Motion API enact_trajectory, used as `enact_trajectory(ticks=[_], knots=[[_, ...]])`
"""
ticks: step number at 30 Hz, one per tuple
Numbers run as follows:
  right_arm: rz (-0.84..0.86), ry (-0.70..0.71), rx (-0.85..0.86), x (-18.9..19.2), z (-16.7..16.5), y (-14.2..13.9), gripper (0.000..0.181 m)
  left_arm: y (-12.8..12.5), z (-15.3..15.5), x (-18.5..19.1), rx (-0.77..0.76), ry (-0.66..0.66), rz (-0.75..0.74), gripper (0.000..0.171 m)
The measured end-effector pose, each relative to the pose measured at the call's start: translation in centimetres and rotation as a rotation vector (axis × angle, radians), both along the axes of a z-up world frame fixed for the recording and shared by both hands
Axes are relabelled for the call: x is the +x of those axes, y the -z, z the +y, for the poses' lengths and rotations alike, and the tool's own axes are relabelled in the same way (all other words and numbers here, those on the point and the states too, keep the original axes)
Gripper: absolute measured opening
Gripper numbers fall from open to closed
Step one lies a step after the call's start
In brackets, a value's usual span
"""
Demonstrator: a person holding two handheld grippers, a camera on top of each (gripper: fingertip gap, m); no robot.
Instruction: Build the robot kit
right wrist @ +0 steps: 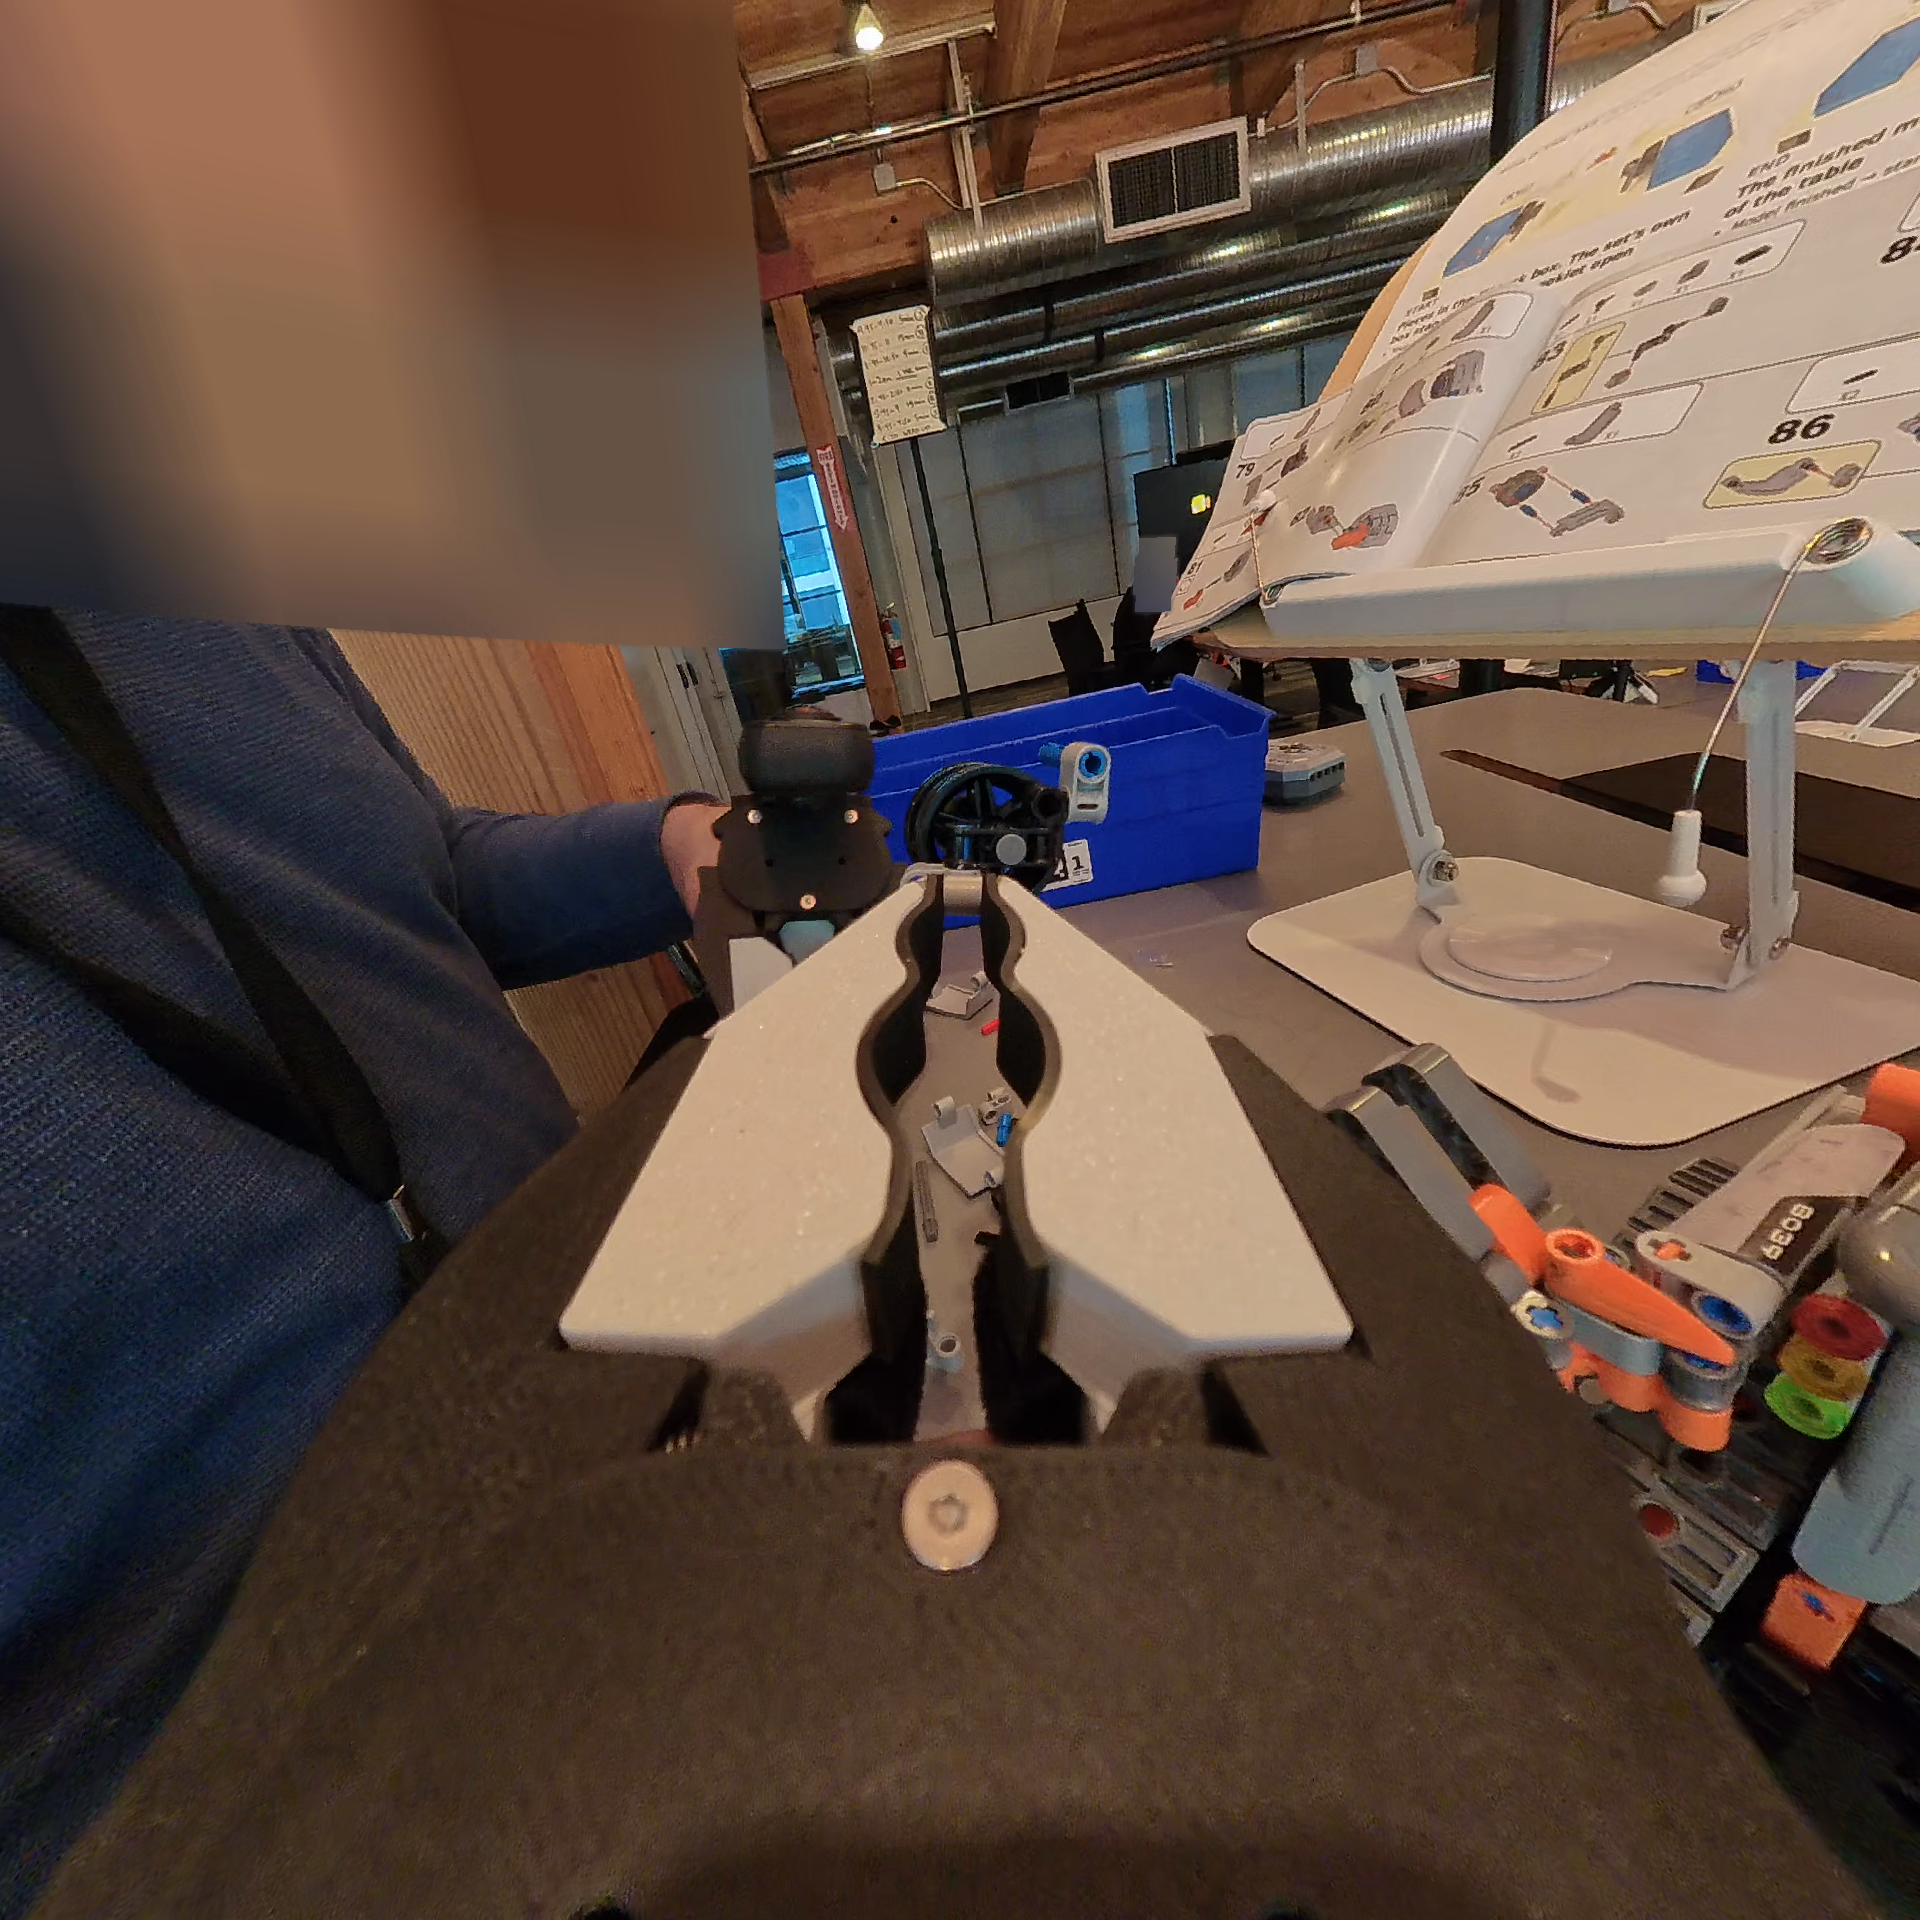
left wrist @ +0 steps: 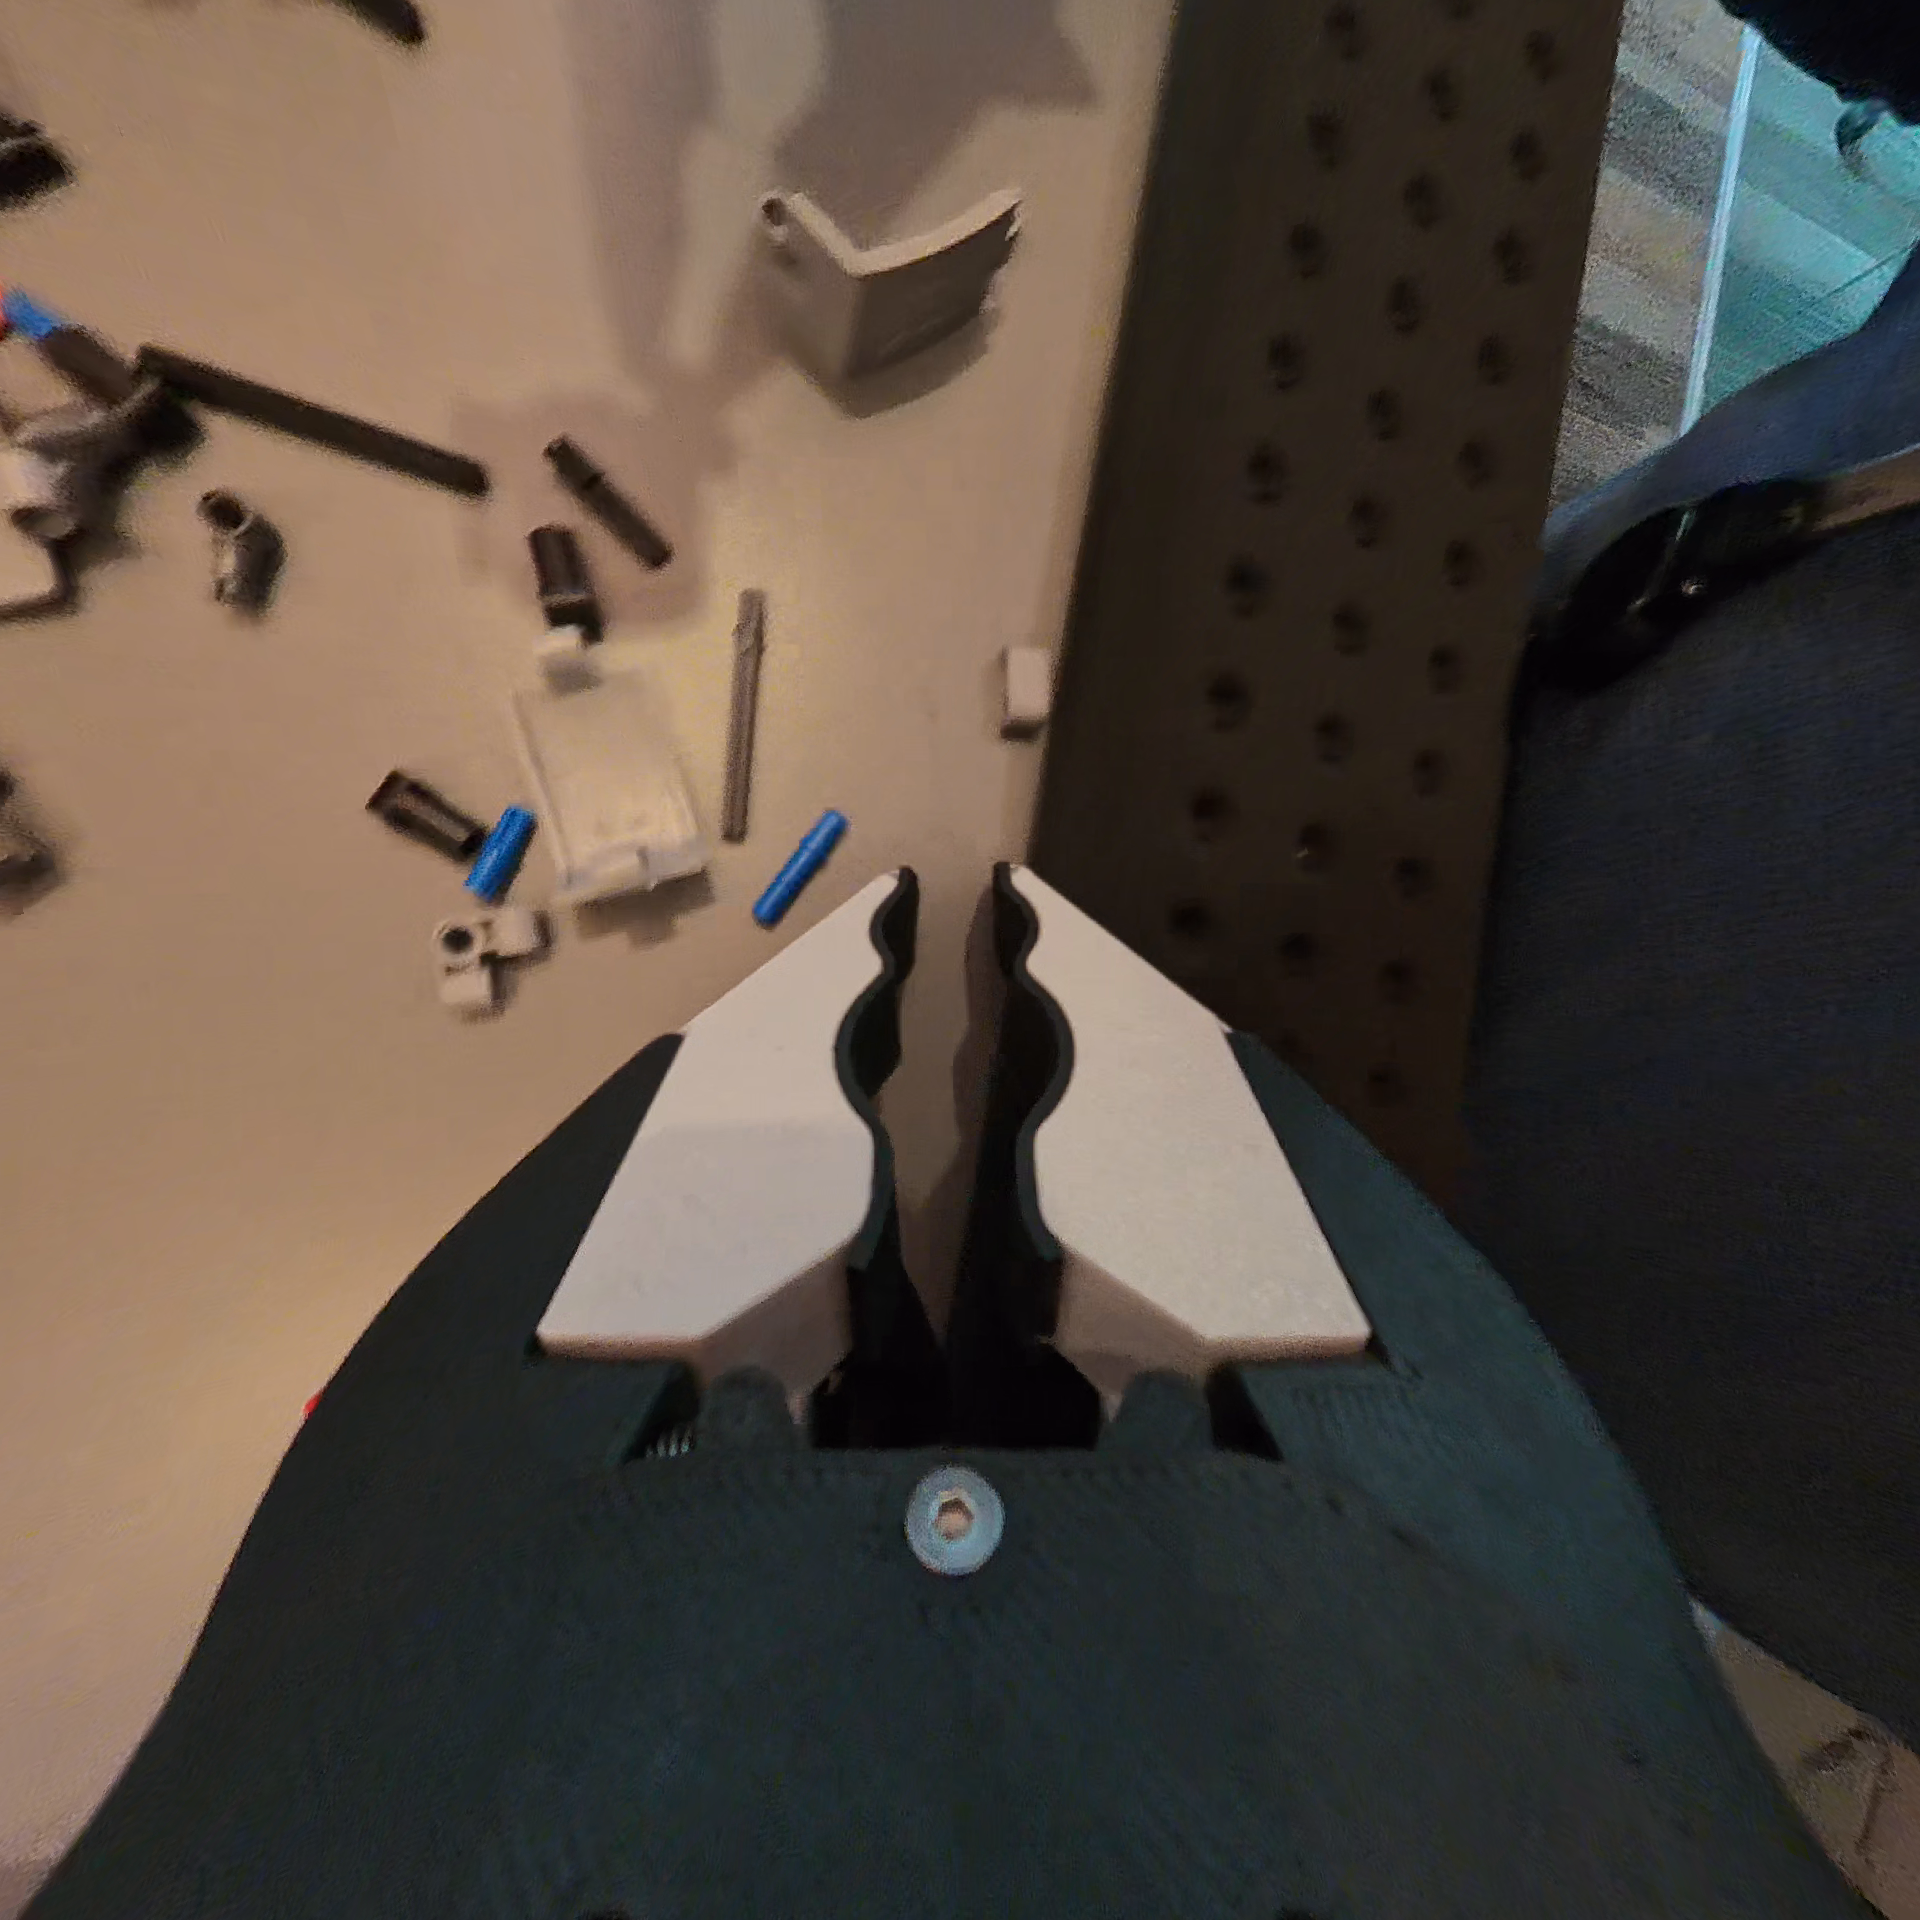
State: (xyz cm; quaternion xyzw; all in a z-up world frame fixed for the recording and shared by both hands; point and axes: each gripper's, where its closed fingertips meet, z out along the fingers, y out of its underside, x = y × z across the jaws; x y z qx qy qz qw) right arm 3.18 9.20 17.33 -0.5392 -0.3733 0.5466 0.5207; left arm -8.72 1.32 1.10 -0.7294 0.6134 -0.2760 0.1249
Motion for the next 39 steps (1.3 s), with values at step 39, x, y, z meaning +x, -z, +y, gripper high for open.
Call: enact_trajectory(ticks=[39], knots=[[-0.119,-0.066,-0.100,-3.6,-0.8,3.1,0.004,-10.7,4.9,6.7,0.472,-0.201,-0.407,0.002]])
